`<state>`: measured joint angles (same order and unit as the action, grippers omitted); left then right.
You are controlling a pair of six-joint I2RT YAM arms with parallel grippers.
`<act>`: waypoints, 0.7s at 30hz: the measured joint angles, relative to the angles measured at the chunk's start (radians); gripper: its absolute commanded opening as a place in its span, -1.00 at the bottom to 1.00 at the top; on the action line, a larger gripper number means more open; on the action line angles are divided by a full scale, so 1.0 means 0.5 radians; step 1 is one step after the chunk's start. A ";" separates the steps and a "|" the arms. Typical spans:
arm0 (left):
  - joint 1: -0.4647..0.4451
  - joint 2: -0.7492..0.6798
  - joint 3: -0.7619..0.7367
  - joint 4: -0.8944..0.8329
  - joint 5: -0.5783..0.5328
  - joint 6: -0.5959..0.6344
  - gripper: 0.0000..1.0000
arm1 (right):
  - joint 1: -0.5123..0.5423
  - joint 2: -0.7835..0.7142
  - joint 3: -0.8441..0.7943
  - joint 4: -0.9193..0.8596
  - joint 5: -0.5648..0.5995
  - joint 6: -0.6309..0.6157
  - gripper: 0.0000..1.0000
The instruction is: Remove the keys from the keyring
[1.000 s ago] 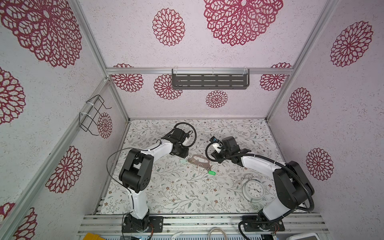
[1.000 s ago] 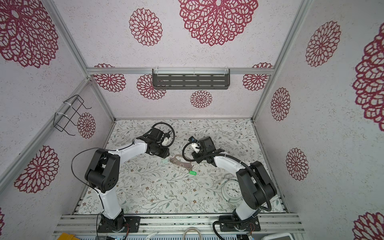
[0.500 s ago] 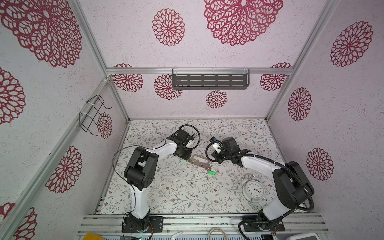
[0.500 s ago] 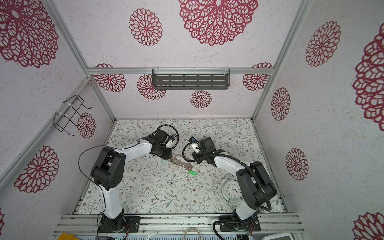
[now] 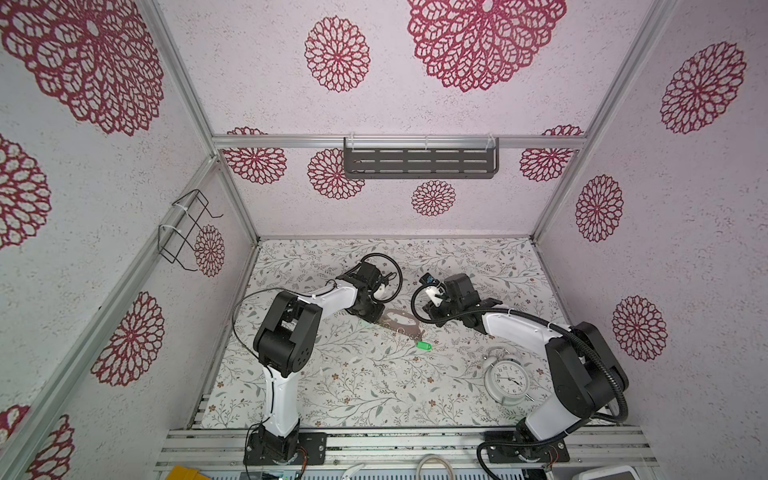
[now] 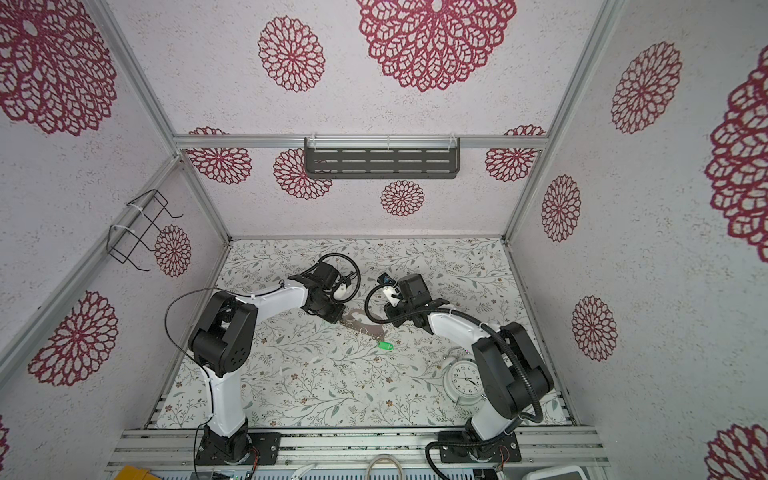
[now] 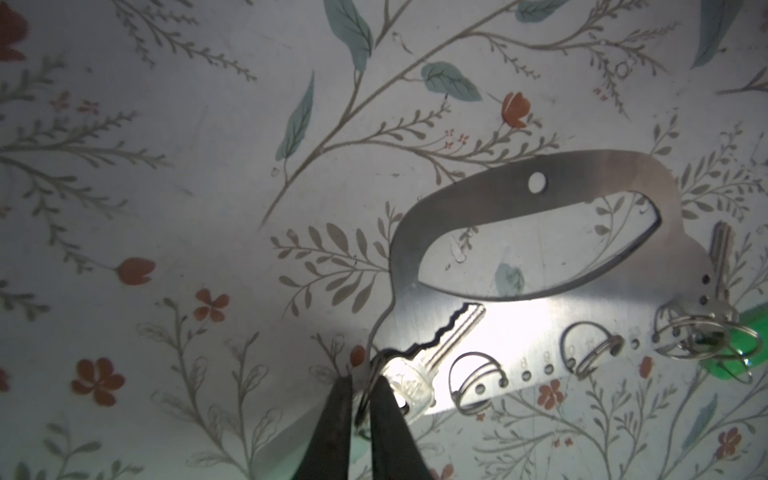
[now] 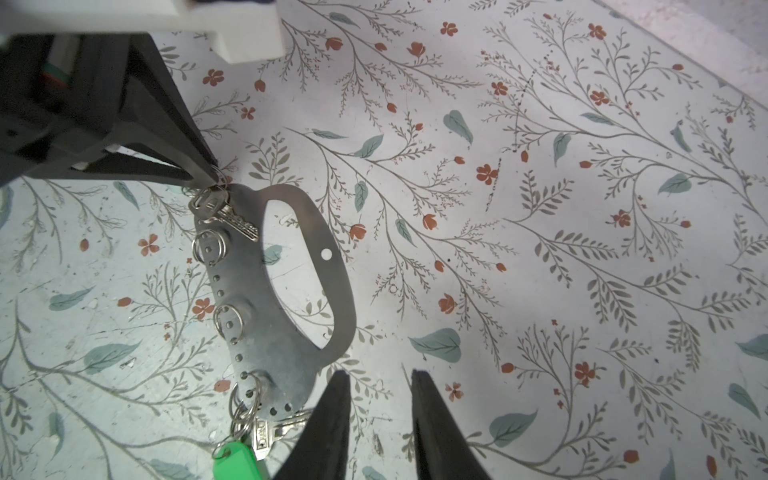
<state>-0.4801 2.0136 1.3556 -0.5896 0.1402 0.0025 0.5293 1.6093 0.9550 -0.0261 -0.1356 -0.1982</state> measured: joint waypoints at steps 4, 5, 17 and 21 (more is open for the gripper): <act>-0.001 -0.007 0.000 0.000 0.011 0.014 -0.90 | 0.000 0.000 0.000 0.000 0.000 0.000 -0.42; -0.001 -0.011 0.000 -0.001 0.015 0.017 -0.91 | 0.000 0.000 0.000 0.000 0.000 0.000 -0.42; -0.004 -0.475 -0.005 -0.021 0.144 0.172 -0.96 | 0.000 -0.237 -0.182 0.122 -0.118 -0.079 -0.42; -0.004 -0.627 -0.005 -0.023 0.211 0.269 -0.96 | -0.001 -0.419 -0.249 0.253 -0.182 -0.155 -0.42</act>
<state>-0.4820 1.7000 1.3533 -0.6010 0.2455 0.1371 0.5289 1.3998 0.8307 0.1005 -0.2268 -0.2756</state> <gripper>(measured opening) 0.047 0.289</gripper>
